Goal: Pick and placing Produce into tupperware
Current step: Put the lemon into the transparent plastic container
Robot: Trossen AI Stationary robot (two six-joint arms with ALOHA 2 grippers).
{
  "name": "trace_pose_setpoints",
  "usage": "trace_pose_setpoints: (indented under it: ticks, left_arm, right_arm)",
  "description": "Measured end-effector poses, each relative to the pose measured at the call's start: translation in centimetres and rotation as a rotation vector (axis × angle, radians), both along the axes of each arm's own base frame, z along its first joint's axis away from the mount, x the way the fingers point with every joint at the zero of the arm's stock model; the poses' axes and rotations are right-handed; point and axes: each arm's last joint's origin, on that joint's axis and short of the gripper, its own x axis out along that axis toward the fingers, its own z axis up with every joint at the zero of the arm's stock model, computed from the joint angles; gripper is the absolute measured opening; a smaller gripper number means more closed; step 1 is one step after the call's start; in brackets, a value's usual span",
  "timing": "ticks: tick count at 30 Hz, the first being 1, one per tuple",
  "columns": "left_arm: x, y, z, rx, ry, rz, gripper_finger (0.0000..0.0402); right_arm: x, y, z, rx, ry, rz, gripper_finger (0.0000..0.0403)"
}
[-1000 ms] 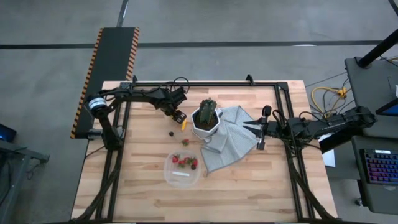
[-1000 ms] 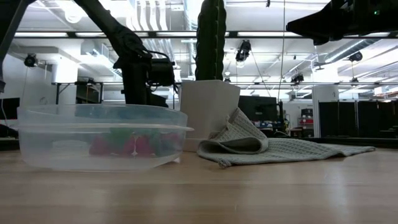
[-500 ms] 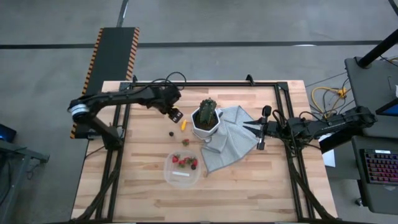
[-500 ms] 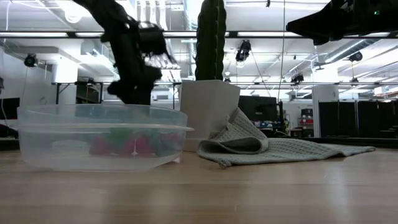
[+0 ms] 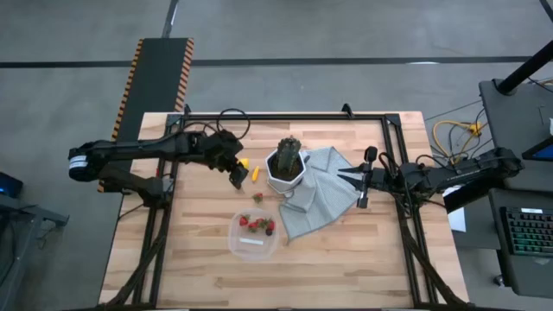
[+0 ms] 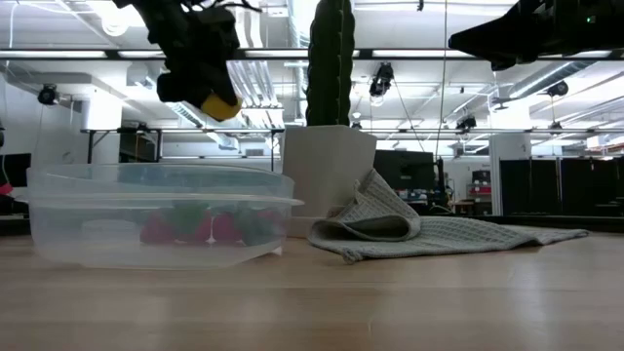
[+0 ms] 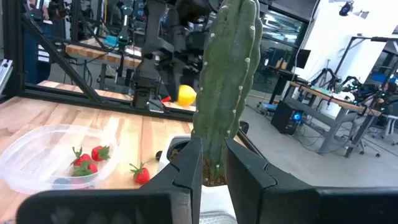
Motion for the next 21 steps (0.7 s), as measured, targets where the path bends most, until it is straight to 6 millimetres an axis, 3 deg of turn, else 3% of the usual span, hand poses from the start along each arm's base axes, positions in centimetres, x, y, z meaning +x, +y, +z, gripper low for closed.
trace_pose_setpoints:
  ticks: [11,21]
  left_arm:
    - [1.2,-4.6,-1.0,-0.138,0.021,-0.114,0.0183]
    - [3.0,-8.8,-3.2,-0.229,0.086,-0.221,0.0183]
  right_arm:
    - [0.0,0.0,0.1,0.001,-0.006,0.0,0.0056]
    - [0.0,0.0,0.2,0.005,-0.023,0.004,0.0057]
